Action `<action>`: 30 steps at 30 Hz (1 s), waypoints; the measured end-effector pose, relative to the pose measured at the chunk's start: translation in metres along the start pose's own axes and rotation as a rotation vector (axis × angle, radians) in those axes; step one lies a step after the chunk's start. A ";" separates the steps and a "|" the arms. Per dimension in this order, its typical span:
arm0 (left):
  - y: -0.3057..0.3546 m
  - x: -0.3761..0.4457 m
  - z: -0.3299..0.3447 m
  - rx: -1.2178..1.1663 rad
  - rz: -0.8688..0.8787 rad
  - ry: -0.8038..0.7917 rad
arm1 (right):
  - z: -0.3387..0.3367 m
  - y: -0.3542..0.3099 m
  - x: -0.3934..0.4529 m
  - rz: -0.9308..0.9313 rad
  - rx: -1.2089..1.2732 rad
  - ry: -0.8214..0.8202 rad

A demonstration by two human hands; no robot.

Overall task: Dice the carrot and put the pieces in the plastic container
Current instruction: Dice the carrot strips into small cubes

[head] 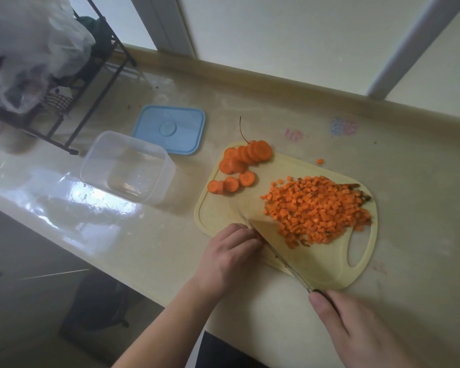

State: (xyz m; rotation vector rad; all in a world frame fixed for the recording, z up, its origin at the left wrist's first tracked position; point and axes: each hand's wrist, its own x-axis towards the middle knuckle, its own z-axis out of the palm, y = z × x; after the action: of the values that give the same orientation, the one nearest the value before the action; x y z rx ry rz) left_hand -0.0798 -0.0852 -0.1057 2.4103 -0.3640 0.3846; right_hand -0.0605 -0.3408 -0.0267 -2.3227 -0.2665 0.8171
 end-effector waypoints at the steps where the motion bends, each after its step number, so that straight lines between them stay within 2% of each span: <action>1: 0.000 0.000 0.000 -0.003 0.004 0.001 | 0.001 0.000 0.000 0.005 -0.002 -0.004; 8: 0.003 0.003 -0.002 -0.019 -0.021 0.026 | 0.009 -0.003 0.004 -0.014 -0.035 -0.016; 14: -0.001 0.003 -0.002 -0.019 -0.025 0.009 | 0.014 -0.011 0.022 -0.113 -0.020 -0.007; 20: -0.003 0.000 -0.001 0.048 0.029 -0.002 | -0.009 0.001 0.022 0.000 0.096 0.065; 25: -0.008 0.017 0.007 0.010 -0.013 -0.017 | -0.018 -0.003 0.017 0.022 0.194 0.019; 30: -0.004 0.046 0.013 -0.027 -0.107 0.026 | -0.030 0.003 0.001 0.016 0.086 0.190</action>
State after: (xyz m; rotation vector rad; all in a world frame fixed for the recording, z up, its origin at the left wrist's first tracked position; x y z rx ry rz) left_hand -0.0341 -0.0983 -0.1008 2.3846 -0.2258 0.3600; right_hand -0.0411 -0.3583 -0.0109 -2.3038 -0.1279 0.5973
